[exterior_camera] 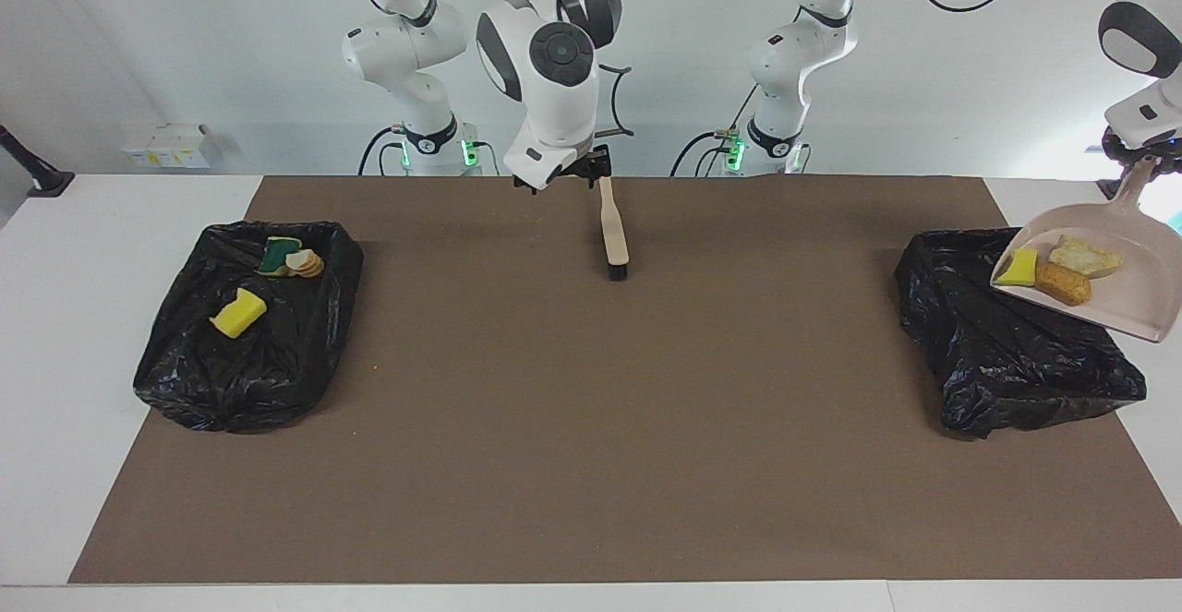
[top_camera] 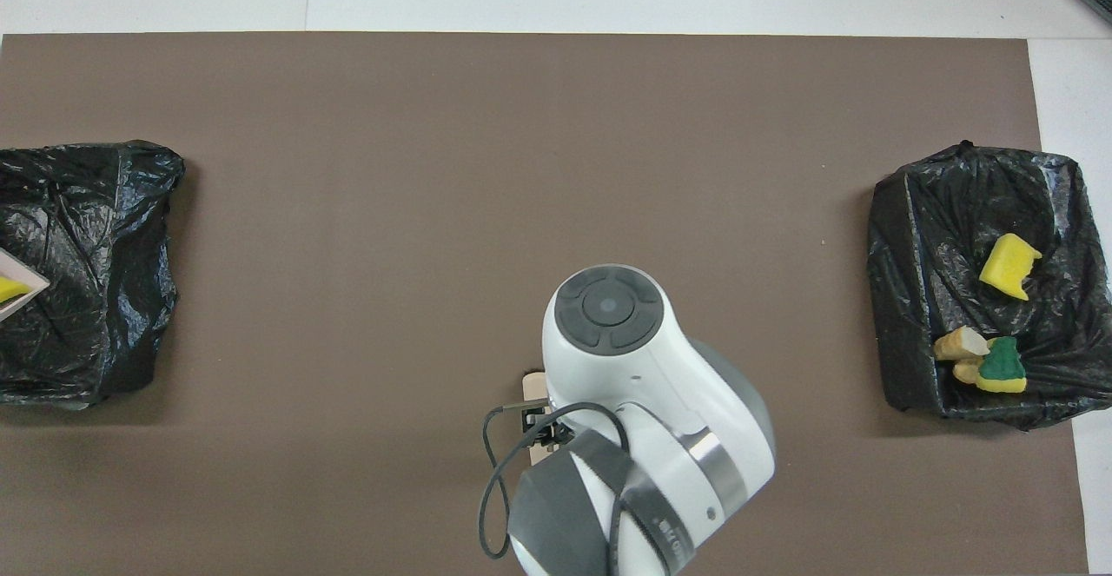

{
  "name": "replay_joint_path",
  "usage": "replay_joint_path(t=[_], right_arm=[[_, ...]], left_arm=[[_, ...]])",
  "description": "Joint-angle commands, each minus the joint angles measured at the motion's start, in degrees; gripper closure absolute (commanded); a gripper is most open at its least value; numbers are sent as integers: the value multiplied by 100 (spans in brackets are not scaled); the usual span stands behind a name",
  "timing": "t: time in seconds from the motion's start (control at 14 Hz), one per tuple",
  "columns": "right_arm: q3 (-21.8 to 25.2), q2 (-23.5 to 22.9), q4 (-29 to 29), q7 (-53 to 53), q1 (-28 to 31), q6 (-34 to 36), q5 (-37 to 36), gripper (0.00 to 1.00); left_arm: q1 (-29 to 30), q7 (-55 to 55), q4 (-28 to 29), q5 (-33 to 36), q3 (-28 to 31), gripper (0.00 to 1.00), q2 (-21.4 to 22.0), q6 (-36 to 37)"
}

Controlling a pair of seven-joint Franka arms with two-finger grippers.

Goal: Sweep and dump trash in bin

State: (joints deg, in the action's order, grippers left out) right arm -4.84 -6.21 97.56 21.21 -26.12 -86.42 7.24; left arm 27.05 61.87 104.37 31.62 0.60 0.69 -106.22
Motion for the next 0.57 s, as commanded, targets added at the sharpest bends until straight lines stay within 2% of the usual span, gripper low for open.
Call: replay_joint_path(t=[0.0, 0.14, 0.29, 0.5], right_arm=[[-34, -39, -315, -564, 317, 186, -353, 0], [-17, -12, -623, -1265, 729, 326, -582, 0], [27, 41, -641, -1881, 1133, 371, -731, 0], [45, 49, -931, -2489, 1416, 363, -1346, 0]], left_arm=[[-261, 176, -163, 510, 28, 100, -51, 119], [-358, 343, -189, 774, 19, 100, -69, 58], [-376, 343, -233, 802, 10, 100, -78, 57], [-569, 387, -373, 906, 19, 100, -183, 128]])
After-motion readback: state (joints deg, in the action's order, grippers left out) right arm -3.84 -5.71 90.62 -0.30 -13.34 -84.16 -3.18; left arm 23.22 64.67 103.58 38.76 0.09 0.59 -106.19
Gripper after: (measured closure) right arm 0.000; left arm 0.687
